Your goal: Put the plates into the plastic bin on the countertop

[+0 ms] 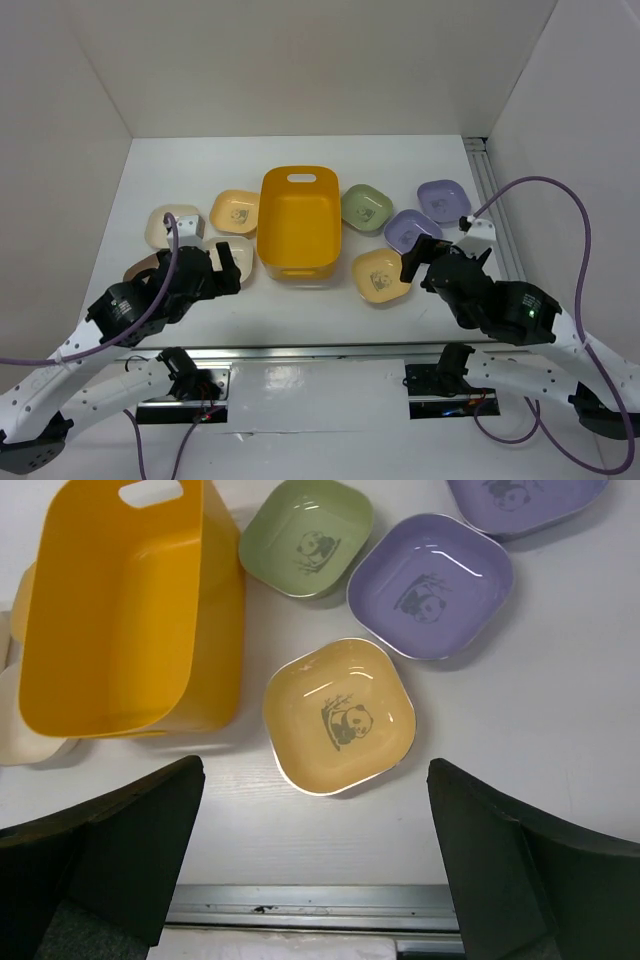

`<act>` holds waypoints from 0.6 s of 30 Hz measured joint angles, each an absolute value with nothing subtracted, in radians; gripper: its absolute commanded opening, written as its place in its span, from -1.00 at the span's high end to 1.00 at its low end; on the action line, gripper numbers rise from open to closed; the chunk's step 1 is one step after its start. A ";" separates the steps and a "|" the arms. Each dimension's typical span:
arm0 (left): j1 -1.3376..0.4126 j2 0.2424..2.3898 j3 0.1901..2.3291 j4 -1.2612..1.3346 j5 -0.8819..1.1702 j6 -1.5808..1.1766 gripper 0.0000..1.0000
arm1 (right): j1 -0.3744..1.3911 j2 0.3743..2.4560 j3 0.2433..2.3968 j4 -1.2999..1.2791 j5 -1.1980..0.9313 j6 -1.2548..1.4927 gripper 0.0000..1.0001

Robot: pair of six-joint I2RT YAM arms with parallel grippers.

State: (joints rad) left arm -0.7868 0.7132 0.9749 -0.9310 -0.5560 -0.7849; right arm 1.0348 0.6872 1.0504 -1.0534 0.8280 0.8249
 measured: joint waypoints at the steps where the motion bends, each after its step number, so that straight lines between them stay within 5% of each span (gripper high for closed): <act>1: -0.787 0.712 0.975 -0.929 -0.555 -0.785 -1.00 | 1.035 0.698 1.055 -1.065 0.840 0.835 -1.00; 13: -0.787 0.708 0.972 -0.912 -0.537 -0.762 -1.00 | 1.035 0.572 0.884 -0.902 0.867 0.911 -1.00; 18: -0.787 0.697 0.965 -0.910 -0.523 -0.758 -1.00 | 1.023 0.752 0.860 -0.967 0.917 1.150 -1.00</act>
State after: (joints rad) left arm -0.7868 0.6968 0.9646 -0.9100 -0.5228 -0.7578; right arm 1.0229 0.7525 0.8597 -0.9668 0.9173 1.1500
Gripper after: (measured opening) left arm 0.997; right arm 0.999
